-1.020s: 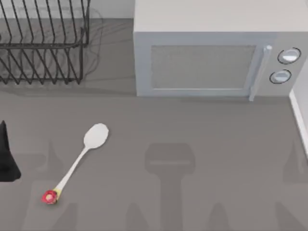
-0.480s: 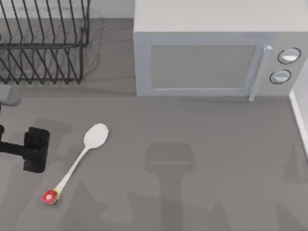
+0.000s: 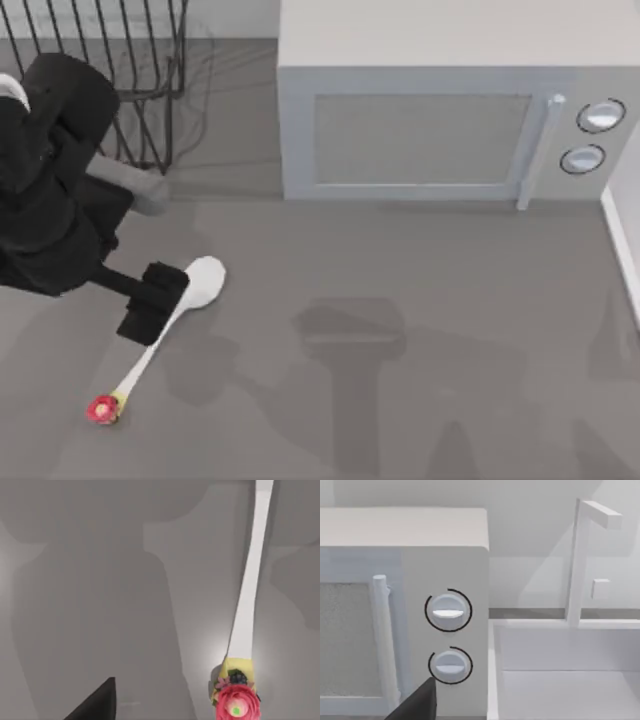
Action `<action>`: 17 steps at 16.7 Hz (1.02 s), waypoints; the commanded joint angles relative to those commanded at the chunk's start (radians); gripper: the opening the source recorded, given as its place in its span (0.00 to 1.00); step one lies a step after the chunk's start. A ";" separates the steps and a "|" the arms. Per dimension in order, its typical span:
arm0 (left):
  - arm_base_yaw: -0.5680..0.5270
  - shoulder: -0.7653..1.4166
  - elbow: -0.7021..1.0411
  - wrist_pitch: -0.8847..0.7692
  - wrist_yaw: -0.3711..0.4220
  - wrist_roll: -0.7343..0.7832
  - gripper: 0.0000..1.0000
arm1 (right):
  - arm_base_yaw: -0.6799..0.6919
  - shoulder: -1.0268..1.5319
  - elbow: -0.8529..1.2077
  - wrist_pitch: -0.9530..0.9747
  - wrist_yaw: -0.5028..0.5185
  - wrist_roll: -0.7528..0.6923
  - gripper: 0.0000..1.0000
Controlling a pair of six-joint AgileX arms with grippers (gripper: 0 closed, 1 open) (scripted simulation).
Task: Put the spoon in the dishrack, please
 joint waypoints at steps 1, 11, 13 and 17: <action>-0.012 0.052 0.040 -0.032 0.000 0.004 1.00 | 0.000 0.000 0.000 0.000 0.000 0.000 1.00; -0.036 0.179 0.137 -0.103 0.002 0.013 1.00 | 0.000 0.000 0.000 0.000 0.000 0.000 1.00; -0.038 0.198 0.114 -0.067 0.002 0.015 1.00 | 0.000 0.000 0.000 0.000 0.000 0.000 1.00; -0.038 0.278 0.019 0.121 0.002 0.017 1.00 | 0.000 0.000 0.000 0.000 0.000 0.000 1.00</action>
